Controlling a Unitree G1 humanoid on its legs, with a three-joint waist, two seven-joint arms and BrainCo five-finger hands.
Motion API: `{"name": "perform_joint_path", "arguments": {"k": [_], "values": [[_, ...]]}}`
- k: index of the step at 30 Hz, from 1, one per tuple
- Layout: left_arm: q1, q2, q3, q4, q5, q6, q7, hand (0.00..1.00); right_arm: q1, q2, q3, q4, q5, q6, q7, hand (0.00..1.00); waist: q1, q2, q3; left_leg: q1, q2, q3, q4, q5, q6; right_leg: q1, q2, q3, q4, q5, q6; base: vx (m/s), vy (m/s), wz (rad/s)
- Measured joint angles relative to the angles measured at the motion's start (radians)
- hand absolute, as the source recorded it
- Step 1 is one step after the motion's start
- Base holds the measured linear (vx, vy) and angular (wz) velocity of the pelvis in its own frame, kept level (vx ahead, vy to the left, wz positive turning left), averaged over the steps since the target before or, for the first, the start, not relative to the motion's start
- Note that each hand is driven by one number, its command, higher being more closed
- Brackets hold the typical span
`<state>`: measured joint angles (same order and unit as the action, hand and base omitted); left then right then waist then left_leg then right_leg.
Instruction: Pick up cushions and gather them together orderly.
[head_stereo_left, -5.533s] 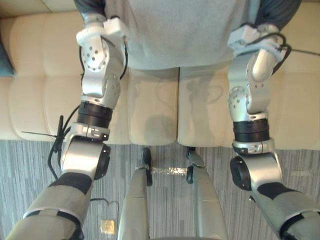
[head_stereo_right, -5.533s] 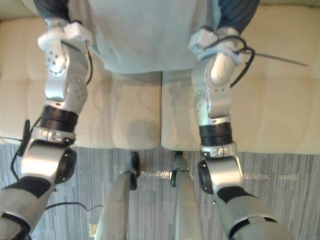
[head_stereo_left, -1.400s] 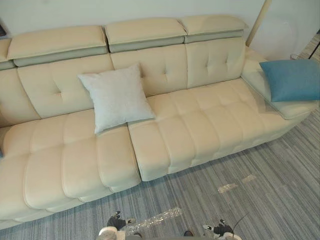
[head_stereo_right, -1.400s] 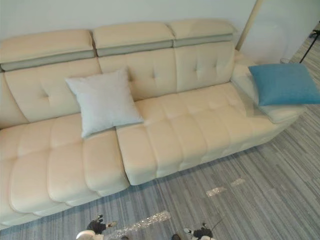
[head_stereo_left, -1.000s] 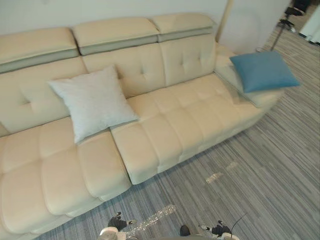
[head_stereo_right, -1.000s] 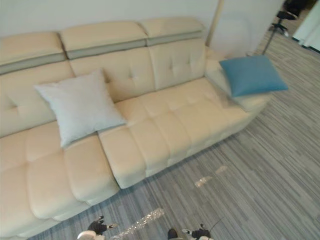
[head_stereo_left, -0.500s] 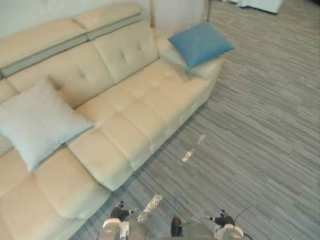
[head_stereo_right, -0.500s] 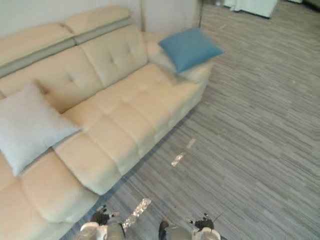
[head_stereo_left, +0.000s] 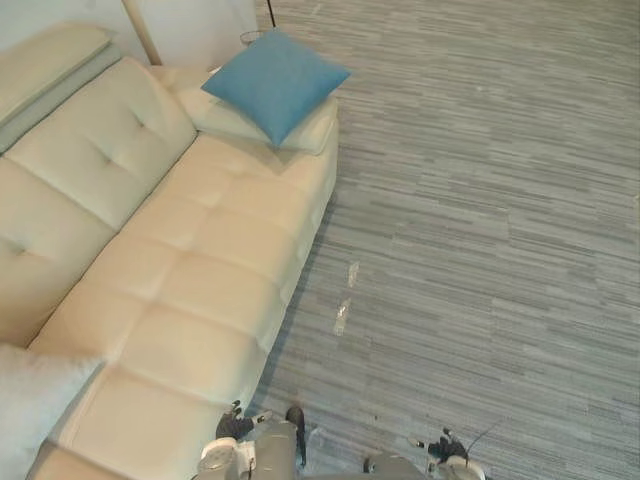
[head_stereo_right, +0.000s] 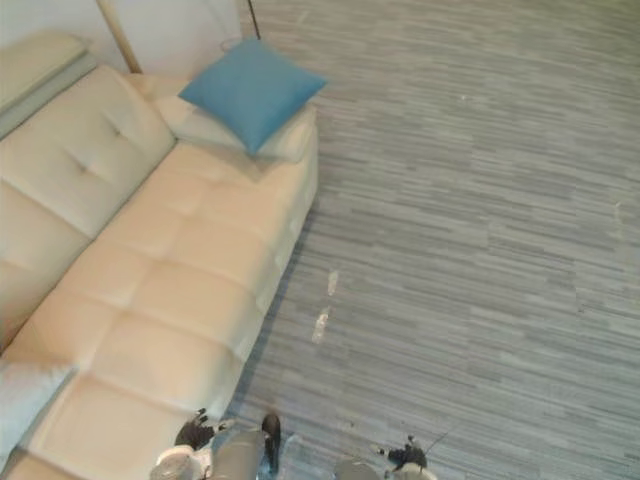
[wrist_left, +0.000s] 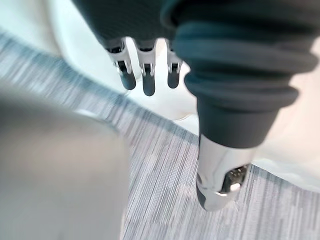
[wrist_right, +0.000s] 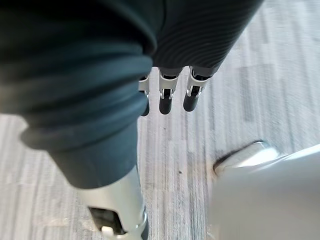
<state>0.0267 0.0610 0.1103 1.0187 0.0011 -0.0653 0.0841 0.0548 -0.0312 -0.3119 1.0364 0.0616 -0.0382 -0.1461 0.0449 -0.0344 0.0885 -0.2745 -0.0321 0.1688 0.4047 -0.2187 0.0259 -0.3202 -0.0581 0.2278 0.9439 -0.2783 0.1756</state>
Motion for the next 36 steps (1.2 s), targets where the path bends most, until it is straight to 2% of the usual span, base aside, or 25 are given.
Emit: {"name": "perform_joint_path", "arguments": {"k": [1,2,3,6,8,9,10,11,12,13,14,15,18,21,23,24,25,26,27,29,30,32,33,35,36], "values": [[-0.012,-0.002,-0.038,0.0,0.0,0.006,0.002,0.0,-0.008,-0.006,0.0,-0.002,0.002,-0.008,0.0,0.0,-0.008,0.009,0.006,0.059,0.002,0.008,-0.004,-0.038,0.009,-0.039,-0.017,-0.075,0.103,0.013,-0.04,0.44,0.152,-0.31],[-0.015,-0.004,-0.047,0.0,0.0,0.007,0.003,0.0,-0.009,-0.007,0.0,-0.004,0.003,-0.01,0.0,0.0,-0.008,0.012,0.009,0.079,0.003,0.009,-0.007,-0.047,0.011,-0.048,-0.022,-0.101,0.119,0.009,-0.054,0.53,0.099,-0.33],[-0.02,-0.014,-0.069,-0.008,-0.002,0.007,0.004,0.0,-0.011,-0.006,0.001,-0.023,0.013,-0.012,-0.001,0.0,-0.009,0.025,0.017,0.157,0.015,0.014,-0.04,-0.078,0.01,-0.082,-0.038,-0.204,0.127,-0.014,-0.098,0.44,0.041,-0.21],[-0.04,-0.033,-0.071,-0.007,-0.002,0.008,0.006,0.0,-0.016,-0.006,0.0,-0.04,0.021,-0.013,-0.002,0.0,-0.019,0.036,0.03,0.271,0.03,0.016,-0.118,-0.086,0.008,-0.113,-0.039,-0.311,0.023,-0.051,-0.129,0.4,-0.029,-0.1],[-0.065,-0.037,-0.085,-0.007,-0.002,0.006,0.011,0.0,-0.038,-0.013,-0.002,-0.039,0.025,-0.016,-0.005,0.0,-0.043,0.052,0.038,0.351,0.064,0.016,-0.203,-0.085,0.007,-0.159,-0.03,-0.402,-0.161,-0.039,-0.138,0.6,-0.14,0.05],[-0.07,-0.032,-0.106,-0.006,-0.002,0.005,0.01,0.0,-0.044,-0.013,-0.001,-0.036,0.025,-0.013,-0.008,0.0,-0.049,0.05,0.037,0.388,0.074,0.014,-0.243,-0.083,0.004,-0.17,-0.022,-0.424,-0.333,0.023,-0.137,0.54,-0.158,0.11],[-0.069,-0.026,-0.112,-0.005,-0.002,0.005,0.01,0.0,-0.041,-0.011,0.0,-0.034,0.025,-0.012,-0.009,0.0,-0.051,0.041,0.034,0.399,0.067,0.01,-0.252,-0.082,0.002,-0.166,-0.021,-0.424,-0.395,0.063,-0.137,0.57,-0.188,0.15],[-0.073,-0.019,-0.132,0.0,-0.001,0.005,0.008,0.0,-0.028,-0.013,-0.003,-0.013,0.028,-0.012,-0.009,0.0,-0.056,0.015,0.025,0.427,0.053,-0.009,-0.259,-0.095,-0.026,-0.158,-0.026,-0.412,-0.465,0.201,-0.246,0.48,-0.16,-0.04],[-0.075,-0.036,-0.129,0.017,0.001,0.005,0.005,0.0,-0.04,-0.031,-0.025,0.002,0.025,-0.011,-0.013,0.0,-0.051,0.061,0.023,0.427,0.092,-0.038,-0.216,-0.091,-0.047,-0.145,0.004,-0.426,-0.433,0.15,-0.259,0.59,-0.202,-0.06],[-0.077,-0.037,-0.127,0.019,0.004,0.005,0.004,0.0,-0.041,-0.033,-0.033,0.002,0.025,-0.012,-0.012,0.0,-0.051,0.066,0.027,0.419,0.095,-0.045,-0.185,-0.082,-0.062,-0.138,0.005,-0.429,-0.43,0.133,-0.264,0.58,-0.207,-0.18],[-0.077,-0.044,-0.114,0.021,0.015,0.005,0.004,0.0,-0.04,-0.031,-0.046,0.006,0.026,-0.011,-0.013,0.0,-0.053,0.075,0.037,0.392,0.108,-0.049,-0.063,-0.057,-0.102,-0.101,0.014,-0.43,-0.428,0.103,-0.279,0.72,-0.26,-0.08],[-0.07,-0.06,-0.082,0.02,0.017,0.005,0.004,0.0,-0.032,-0.031,-0.053,0.002,0.029,-0.011,-0.014,0.0,-0.052,0.089,0.045,0.324,0.138,-0.056,0.175,-0.003,-0.136,-0.02,0.032,-0.428,-0.459,0.076,-0.286,0.61,-0.218,-0.1],[-0.061,-0.076,-0.066,-0.012,0.023,0.003,0.0,0.0,-0.032,-0.012,-0.015,-0.003,0.051,-0.014,-0.012,0.0,-0.04,0.077,0.06,0.138,0.195,-0.059,0.618,-0.009,-0.135,0.168,0.059,-0.428,-0.542,0.056,-0.305,0.54,-0.147,-0.08],[-0.051,-0.079,-0.081,-0.039,0.037,0.003,-0.002,0.0,-0.038,-0.001,0.007,-0.01,0.059,-0.013,-0.011,0.0,-0.025,0.055,0.064,-0.028,0.211,-0.012,0.621,-0.032,-0.093,0.264,0.061,-0.411,-0.615,0.0,-0.294,0.33,-0.037,-0.05],[-0.054,-0.077,-0.097,-0.047,0.038,0.001,-0.004,0.0,-0.04,0.002,-0.002,-0.01,0.059,-0.012,-0.011,0.0,-0.014,0.059,0.067,-0.089,0.196,0.02,0.451,-0.044,-0.073,0.307,0.051,-0.406,-0.631,-0.019,-0.279,0.45,0.055,-0.06],[-0.055,-0.078,-0.108,-0.046,0.038,-0.002,-0.003,0.0,-0.039,-0.007,-0.007,-0.007,0.058,-0.012,-0.012,0.0,-0.011,0.061,0.067,-0.103,0.145,0.028,0.184,-0.023,-0.08,0.351,0.026,-0.398,-0.663,-0.04,-0.253,0.3,0.061,-0.06],[-0.054,-0.077,-0.112,-0.046,0.038,-0.002,-0.003,0.0,-0.038,-0.009,-0.009,-0.003,0.058,-0.012,-0.012,0.0,-0.011,0.062,0.066,-0.101,0.135,0.024,0.125,-0.01,-0.084,0.358,0.022,-0.396,-0.671,-0.042,-0.249,0.37,0.088,-0.13],[-0.053,-0.076,-0.133,-0.046,0.038,-0.006,-0.003,0.0,-0.037,-0.014,-0.011,0.004,0.057,-0.011,-0.013,0.0,-0.007,0.071,0.057,-0.096,0.115,0.01,-0.035,0.037,-0.1,0.375,0.019,-0.385,-0.694,-0.055,-0.229,0.44,0.162,-0.26],[-0.052,-0.072,-0.153,-0.039,0.039,-0.012,-0.003,0.0,-0.032,-0.027,-0.019,0.01,0.056,-0.008,-0.016,0.0,-0.001,0.081,0.045,-0.104,0.103,0.002,-0.129,0.15,-0.088,0.41,0.011,-0.371,-0.72,-0.084,-0.191,0.44,0.162,-0.26],[-0.048,-0.061,-0.165,-0.024,0.044,-0.011,-0.003,0.0,-0.017,-0.014,-0.031,0.01,0.055,-0.006,-0.017,0.0,-0.002,0.056,0.015,-0.108,0.057,0.002,-0.103,0.187,-0.051,0.43,-0.027,-0.364,-0.705,-0.111,-0.151,0.59,0.177,-0.08],[-0.058,-0.057,-0.175,-0.004,0.045,-0.01,-0.003,0.0,-0.01,-0.02,-0.04,0.012,0.048,-0.005,-0.015,0.0,-0.004,0.021,0.004,-0.086,0.018,0.021,-0.076,0.15,-0.015,0.355,-0.081,-0.326,-0.505,-0.114,-0.107,0.77,0.177,0.03],[-0.063,-0.047,-0.182,0.009,0.045,-0.01,-0.004,0.0,-0.01,-0.012,-0.04,0.013,0.035,-0.003,-0.013,0.0,-0.012,0.012,0.008,-0.044,-0.003,0.018,-0.082,0.118,-0.001,0.279,-0.111,-0.313,-0.283,-0.052,-0.047,0.63,0.12,0.2],[-0.07,-0.034,-0.202,0.02,0.045,-0.001,-0.001,0.0,-0.018,-0.001,-0.038,0.017,0.018,0.001,-0.009,0.0,-0.018,-0.001,0.017,0.038,-0.015,0.004,-0.099,0.077,0.006,0.169,-0.147,-0.319,-0.016,-0.031,-0.054,0.6,0.096,0.27],[-0.07,-0.02,-0.218,0.036,0.045,0.005,-0.001,0.0,-0.021,-0.003,-0.037,0.018,0.018,0.001,-0.009,0.0,-0.015,0.006,0.022,0.127,-0.014,-0.009,-0.143,0.07,0.01,0.14,-0.161,-0.353,0.026,-0.061,-0.09,0.55,0.05,0.13],[-0.068,-0.015,-0.219,0.036,0.043,0.005,0.0,0.0,-0.022,-0.012,-0.036,0.012,0.018,-0.002,-0.009,0.0,-0.021,0.028,0.028,0.214,0.005,-0.023,-0.193,0.07,0.01,0.121,-0.161,-0.412,-0.018,-0.085,-0.118,0.48,0.006,0.12]]}}
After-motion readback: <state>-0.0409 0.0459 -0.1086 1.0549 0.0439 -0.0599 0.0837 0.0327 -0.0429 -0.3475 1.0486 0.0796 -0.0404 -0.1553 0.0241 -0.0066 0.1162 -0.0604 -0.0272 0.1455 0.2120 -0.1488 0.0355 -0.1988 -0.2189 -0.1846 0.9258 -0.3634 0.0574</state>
